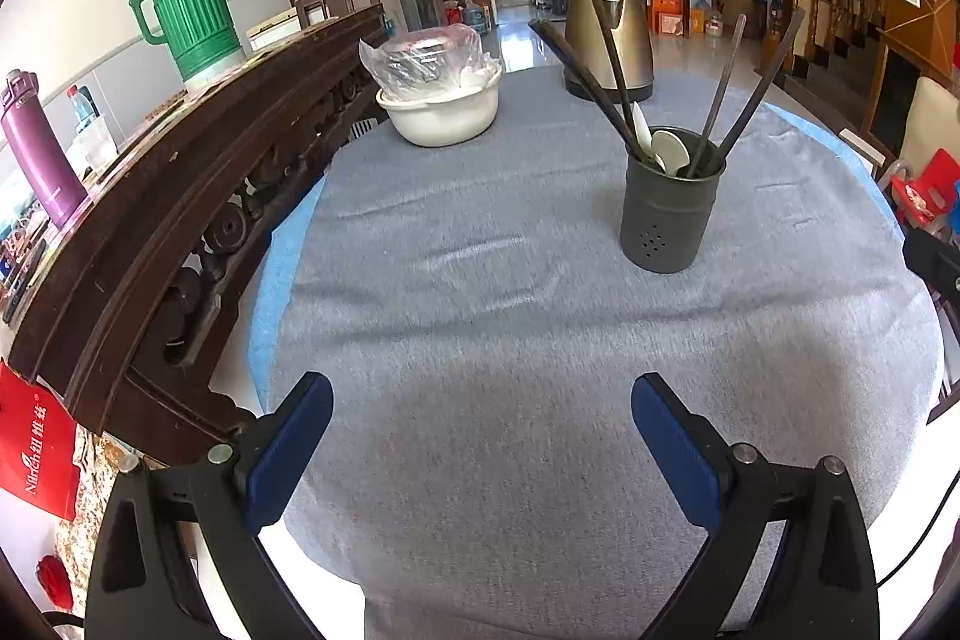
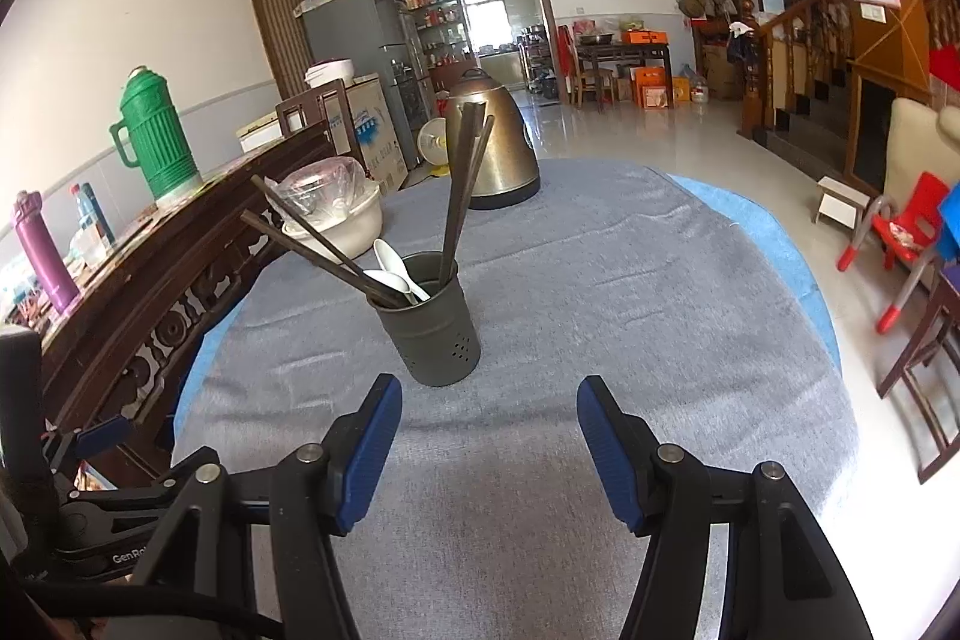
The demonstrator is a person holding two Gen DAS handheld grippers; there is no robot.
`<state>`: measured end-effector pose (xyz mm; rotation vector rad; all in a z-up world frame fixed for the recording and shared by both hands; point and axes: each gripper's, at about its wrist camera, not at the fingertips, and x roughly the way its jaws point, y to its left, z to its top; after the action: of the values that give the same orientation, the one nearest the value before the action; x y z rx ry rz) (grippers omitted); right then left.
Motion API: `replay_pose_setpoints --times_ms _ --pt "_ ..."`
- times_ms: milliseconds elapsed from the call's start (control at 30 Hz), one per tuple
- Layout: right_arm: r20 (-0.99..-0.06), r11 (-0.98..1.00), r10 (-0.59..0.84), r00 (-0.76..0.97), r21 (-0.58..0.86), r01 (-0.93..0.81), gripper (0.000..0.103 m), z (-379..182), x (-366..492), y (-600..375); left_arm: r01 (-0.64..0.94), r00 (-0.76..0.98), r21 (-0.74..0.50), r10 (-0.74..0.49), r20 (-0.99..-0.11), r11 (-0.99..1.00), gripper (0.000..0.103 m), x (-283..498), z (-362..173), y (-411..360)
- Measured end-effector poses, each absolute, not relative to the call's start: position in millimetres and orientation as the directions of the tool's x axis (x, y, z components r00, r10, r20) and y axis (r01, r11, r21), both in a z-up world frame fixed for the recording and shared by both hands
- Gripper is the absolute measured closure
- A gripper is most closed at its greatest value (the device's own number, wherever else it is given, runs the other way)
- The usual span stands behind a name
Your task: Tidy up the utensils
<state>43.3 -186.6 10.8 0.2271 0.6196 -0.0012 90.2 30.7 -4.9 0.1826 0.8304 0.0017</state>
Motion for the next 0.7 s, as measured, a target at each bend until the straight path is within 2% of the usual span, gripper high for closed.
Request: replay_pose_setpoints --times_ms 700 --pt "-0.660 0.972 0.103 0.744 0.227 0.066 0.039 -14 56 -167 0.083 0.633 0.139 0.055 -0.773 0.987 0.003 98 -19 35"
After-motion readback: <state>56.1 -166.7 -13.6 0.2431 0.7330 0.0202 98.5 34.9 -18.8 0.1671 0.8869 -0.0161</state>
